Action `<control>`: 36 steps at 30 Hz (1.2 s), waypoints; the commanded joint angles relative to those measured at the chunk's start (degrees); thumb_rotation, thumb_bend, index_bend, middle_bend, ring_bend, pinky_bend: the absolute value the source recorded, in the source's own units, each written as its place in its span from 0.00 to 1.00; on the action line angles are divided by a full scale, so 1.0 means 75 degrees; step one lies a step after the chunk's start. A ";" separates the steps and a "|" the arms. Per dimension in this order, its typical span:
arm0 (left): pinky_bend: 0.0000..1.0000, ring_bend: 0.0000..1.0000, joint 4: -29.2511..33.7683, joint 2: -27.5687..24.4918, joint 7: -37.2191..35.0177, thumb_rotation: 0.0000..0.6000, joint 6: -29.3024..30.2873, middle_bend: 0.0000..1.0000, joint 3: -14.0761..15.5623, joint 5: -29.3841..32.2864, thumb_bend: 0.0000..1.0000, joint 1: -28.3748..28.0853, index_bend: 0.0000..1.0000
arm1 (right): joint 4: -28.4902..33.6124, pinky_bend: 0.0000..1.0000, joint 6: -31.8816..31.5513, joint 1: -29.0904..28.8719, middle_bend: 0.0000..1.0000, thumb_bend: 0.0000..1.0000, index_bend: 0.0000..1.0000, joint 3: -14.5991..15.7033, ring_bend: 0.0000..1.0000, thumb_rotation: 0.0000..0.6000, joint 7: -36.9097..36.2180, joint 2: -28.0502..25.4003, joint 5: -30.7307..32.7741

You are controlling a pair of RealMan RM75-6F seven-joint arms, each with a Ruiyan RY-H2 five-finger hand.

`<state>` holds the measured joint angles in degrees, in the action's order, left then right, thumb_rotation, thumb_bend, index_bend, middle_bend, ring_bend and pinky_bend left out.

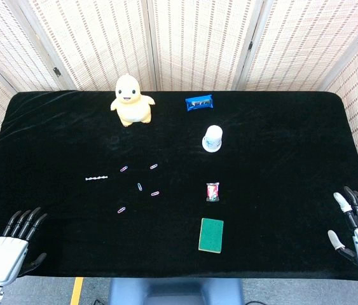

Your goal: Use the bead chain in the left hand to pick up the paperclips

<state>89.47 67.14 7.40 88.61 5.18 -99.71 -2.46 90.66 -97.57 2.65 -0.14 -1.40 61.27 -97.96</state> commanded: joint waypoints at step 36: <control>1.00 1.00 0.1004 0.0652 0.1041 1.00 -0.3205 1.00 -0.2401 0.3552 0.27 -0.2738 0.42 | -0.0197 0.00 0.0930 -0.0665 0.00 0.35 0.00 -0.1020 0.00 1.00 0.0306 0.0451 0.1377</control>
<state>96.64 71.11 17.60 68.86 -10.12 -78.80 -20.20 89.64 -92.33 -1.32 -6.90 2.57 65.31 -89.21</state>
